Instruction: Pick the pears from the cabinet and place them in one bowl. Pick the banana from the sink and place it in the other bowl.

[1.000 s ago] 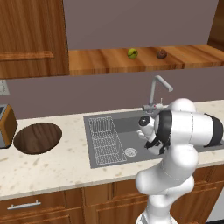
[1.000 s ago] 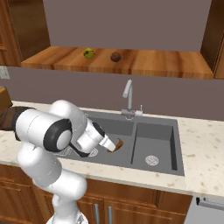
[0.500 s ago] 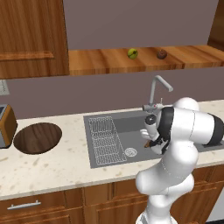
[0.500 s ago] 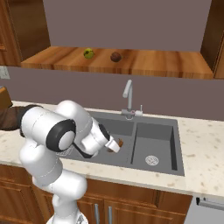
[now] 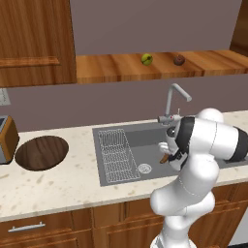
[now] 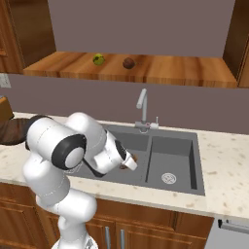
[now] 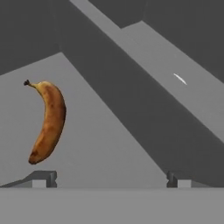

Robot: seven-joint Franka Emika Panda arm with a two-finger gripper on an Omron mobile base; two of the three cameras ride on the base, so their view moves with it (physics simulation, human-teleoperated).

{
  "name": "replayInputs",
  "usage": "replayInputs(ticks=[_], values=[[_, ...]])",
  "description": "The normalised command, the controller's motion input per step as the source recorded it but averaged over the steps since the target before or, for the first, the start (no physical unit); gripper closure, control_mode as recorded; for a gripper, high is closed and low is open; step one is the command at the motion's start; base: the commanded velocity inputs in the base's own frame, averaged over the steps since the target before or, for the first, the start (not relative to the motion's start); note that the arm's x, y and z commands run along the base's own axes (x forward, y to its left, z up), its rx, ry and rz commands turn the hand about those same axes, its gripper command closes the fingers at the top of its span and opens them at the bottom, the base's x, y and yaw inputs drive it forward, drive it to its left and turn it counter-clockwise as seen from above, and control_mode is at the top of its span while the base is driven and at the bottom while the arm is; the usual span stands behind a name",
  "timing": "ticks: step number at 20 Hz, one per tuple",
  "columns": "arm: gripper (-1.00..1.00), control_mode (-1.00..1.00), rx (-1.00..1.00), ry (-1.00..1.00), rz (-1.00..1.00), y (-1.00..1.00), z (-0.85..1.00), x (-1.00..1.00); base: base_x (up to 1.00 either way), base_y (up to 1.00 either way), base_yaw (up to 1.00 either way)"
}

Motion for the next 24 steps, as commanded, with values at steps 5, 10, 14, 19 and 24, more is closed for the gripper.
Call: replayInputs(ticks=[5,10,14,19,24], values=[[-1.0,-1.0,0.01,-0.01,0.0,0.03,0.0,0.34,0.0,0.0,0.0],[-1.0,-1.0,0.0,0.0,0.0,0.0,-0.01,0.25,0.0,0.0,0.0],[-1.0,-1.0,0.0,0.0,0.0,0.0,-0.02,0.18,0.0,0.0,0.0],[-1.0,-1.0,0.05,0.0,0.0,0.0,-0.13,0.12,0.0,0.0,0.0],[-1.0,-1.0,0.05,-0.01,0.0,0.04,-0.26,0.12,0.0,0.0,0.0]])
